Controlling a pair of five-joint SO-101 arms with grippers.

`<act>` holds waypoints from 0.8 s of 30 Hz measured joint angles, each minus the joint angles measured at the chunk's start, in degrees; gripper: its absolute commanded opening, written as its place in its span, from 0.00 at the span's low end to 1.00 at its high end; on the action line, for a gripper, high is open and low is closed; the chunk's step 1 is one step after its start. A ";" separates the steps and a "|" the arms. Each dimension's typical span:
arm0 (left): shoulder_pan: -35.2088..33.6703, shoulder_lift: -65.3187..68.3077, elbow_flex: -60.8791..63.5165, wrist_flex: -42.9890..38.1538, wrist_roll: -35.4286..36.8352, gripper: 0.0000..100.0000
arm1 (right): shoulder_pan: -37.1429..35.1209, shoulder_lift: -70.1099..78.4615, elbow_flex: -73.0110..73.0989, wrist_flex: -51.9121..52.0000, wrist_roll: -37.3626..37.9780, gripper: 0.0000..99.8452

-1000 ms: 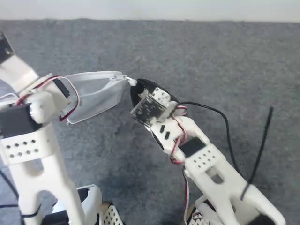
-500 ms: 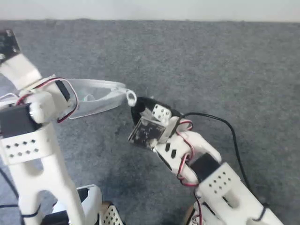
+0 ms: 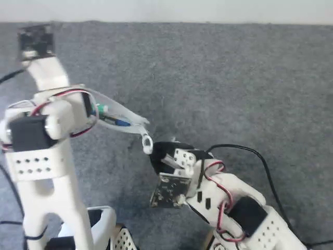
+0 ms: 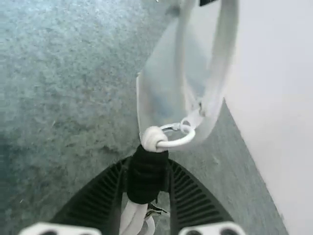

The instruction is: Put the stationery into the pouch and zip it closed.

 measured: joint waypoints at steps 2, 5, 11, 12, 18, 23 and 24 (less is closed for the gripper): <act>2.37 -0.35 0.00 0.00 -0.53 0.09 | -0.26 -2.64 2.11 1.05 0.00 0.01; 5.63 -0.70 0.00 0.00 -0.62 0.17 | -1.32 -7.03 5.27 2.37 0.00 0.01; 11.60 -0.70 0.00 -0.26 -1.58 0.21 | -4.48 -17.32 7.74 8.09 -0.79 0.01; 12.75 -0.70 0.00 -0.88 -2.73 0.21 | -4.84 -18.90 7.74 9.14 -1.23 0.01; 19.60 -0.70 0.00 -3.16 -7.65 0.21 | -5.80 -21.80 10.20 10.73 -2.02 0.01; 27.78 -0.70 0.00 -3.16 -10.11 0.21 | -5.80 -22.15 10.29 10.73 -2.29 0.01; 29.27 -0.70 0.00 -3.25 -10.20 0.21 | -5.80 -22.15 10.29 10.73 -2.29 0.01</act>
